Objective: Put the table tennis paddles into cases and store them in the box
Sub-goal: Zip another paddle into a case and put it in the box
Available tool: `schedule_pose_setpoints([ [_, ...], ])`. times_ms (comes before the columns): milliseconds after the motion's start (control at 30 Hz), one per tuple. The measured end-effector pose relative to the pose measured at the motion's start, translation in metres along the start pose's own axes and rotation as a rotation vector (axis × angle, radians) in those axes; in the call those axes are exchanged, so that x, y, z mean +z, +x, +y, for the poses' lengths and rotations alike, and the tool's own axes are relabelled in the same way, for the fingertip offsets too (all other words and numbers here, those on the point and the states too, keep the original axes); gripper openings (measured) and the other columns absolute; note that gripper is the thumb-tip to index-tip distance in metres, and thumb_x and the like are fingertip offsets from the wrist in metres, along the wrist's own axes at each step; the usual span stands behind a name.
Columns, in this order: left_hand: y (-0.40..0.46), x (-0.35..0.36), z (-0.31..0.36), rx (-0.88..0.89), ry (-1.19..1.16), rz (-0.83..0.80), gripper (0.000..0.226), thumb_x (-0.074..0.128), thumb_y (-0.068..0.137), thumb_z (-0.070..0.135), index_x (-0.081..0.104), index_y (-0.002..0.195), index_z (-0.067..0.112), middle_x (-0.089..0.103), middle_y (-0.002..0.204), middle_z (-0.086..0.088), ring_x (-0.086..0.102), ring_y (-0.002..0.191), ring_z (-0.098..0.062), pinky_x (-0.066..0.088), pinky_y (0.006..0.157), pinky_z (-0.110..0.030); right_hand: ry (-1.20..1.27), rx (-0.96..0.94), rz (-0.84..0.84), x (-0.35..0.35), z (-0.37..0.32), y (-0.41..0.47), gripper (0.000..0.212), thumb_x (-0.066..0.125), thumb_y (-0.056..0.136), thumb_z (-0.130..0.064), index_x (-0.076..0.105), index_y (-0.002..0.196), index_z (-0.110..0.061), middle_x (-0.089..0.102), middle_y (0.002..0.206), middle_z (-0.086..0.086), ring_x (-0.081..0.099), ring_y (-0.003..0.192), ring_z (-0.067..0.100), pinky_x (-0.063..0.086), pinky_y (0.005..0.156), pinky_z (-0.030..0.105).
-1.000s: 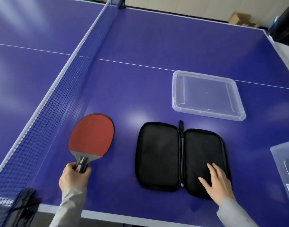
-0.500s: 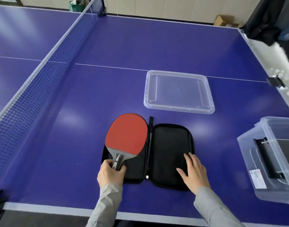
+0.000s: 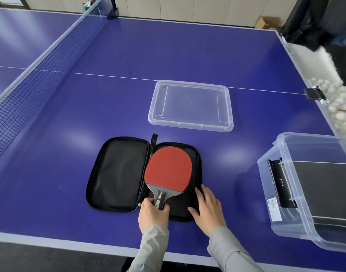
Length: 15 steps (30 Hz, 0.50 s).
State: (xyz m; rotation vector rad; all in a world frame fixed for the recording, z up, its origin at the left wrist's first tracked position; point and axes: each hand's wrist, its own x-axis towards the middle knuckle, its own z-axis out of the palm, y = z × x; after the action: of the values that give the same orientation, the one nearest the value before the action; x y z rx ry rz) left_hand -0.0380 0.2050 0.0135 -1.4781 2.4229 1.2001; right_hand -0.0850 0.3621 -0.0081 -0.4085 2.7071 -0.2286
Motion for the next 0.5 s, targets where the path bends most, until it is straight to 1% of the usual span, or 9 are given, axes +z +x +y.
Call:
schedule_pose_setpoints([
  [133, -0.005, 0.017, 0.009, -0.035, -0.016, 0.016, 0.035, 0.070, 0.074, 0.029, 0.057, 0.101, 0.010, 0.063, 0.101, -0.005, 0.060, 0.093, -0.028, 0.034, 0.071, -0.027, 0.014, -0.019, -0.001, 0.003, 0.004, 0.000, 0.068, 0.036, 0.096, -0.053, 0.010, 0.151, -0.024, 0.003, 0.161, 0.001, 0.004, 0.148, 0.018, 0.020, 0.116, 0.035],
  [233, -0.003, 0.026, 0.016, -0.053, -0.028, 0.035, 0.031, 0.069, 0.075, 0.027, 0.056, 0.097, 0.009, 0.062, 0.099, -0.006, 0.059, 0.090, -0.029, 0.035, 0.071, -0.028, -0.003, -0.036, 0.003, 0.004, 0.007, 0.000, 0.067, 0.036, 0.096, -0.052, 0.009, 0.152, -0.023, 0.003, 0.161, 0.000, 0.003, 0.148, 0.018, 0.020, 0.116, 0.035],
  [367, -0.005, 0.035, 0.020, -0.049, -0.024, 0.048, 0.032, 0.069, 0.076, 0.025, 0.055, 0.098, 0.007, 0.061, 0.102, -0.008, 0.059, 0.094, -0.031, 0.034, 0.071, -0.028, -0.016, -0.043, 0.013, 0.006, 0.008, 0.001, 0.067, 0.036, 0.097, -0.051, 0.009, 0.152, -0.023, 0.003, 0.161, 0.000, 0.003, 0.148, 0.018, 0.019, 0.116, 0.036],
  [500, -0.008, 0.042, 0.024, -0.045, -0.035, 0.055, 0.033, 0.068, 0.077, 0.027, 0.055, 0.098, 0.006, 0.059, 0.102, -0.007, 0.059, 0.093, -0.031, 0.037, 0.070, -0.030, -0.029, -0.042, 0.012, 0.009, 0.007, 0.000, 0.067, 0.036, 0.097, -0.050, 0.007, 0.152, -0.023, 0.001, 0.161, 0.001, 0.001, 0.148, 0.018, 0.018, 0.117, 0.038],
])
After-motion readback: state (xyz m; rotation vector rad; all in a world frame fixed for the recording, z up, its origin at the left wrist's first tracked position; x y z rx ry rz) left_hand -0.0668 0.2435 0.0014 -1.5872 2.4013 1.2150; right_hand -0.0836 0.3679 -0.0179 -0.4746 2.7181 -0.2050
